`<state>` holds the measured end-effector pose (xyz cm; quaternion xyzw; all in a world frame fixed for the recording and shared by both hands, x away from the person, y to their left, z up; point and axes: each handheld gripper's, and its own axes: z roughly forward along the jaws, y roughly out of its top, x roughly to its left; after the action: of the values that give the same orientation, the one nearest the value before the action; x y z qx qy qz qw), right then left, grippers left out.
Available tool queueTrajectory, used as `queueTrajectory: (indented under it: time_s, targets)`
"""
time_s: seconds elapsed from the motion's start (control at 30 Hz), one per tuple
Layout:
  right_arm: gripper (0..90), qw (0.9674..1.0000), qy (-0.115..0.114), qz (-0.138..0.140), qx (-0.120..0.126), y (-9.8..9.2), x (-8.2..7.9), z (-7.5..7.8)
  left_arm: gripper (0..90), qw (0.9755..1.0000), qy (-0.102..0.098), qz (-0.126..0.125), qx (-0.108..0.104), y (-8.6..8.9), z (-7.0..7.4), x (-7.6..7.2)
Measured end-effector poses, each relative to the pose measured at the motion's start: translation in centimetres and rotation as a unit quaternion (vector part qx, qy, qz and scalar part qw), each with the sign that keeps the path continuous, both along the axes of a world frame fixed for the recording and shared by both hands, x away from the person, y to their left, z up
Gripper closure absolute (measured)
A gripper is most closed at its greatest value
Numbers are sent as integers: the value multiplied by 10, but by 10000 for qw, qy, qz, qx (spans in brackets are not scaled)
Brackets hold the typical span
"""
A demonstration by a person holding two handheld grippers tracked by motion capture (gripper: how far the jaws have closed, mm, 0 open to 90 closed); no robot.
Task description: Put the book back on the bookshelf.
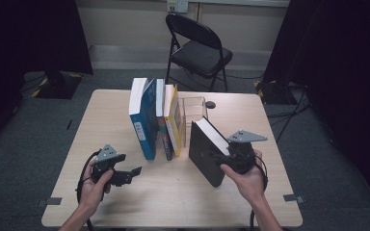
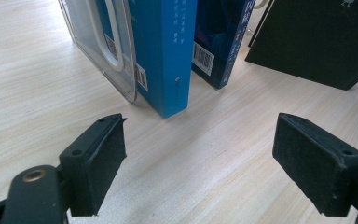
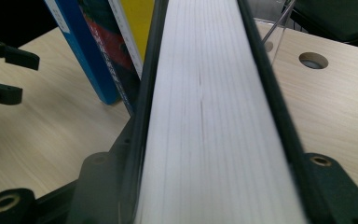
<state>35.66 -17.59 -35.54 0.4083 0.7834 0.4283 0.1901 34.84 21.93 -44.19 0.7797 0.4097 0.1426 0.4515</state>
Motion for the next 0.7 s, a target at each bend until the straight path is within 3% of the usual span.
queueTrajectory:
  time_s: [0.13,0.37,0.47,0.53,0.7]
  targets:
    - [464,9999,154,3,-33,1,3,10,168,10000,6,30,-7,1,0,0]
    - [479,9973,513,32,-533,13,15,28,169,10000,5,35,-3,1,0,0]
    - [481,9961,635,47,-604,17,20,31,169,10000,5,16,6,0,0,0]
    - [483,9926,875,63,-834,21,28,36,169,10000,23,15,24,0,-1,0]
    - [494,9873,1116,81,-1132,30,38,41,175,9999,88,89,-20,0,-1,1]
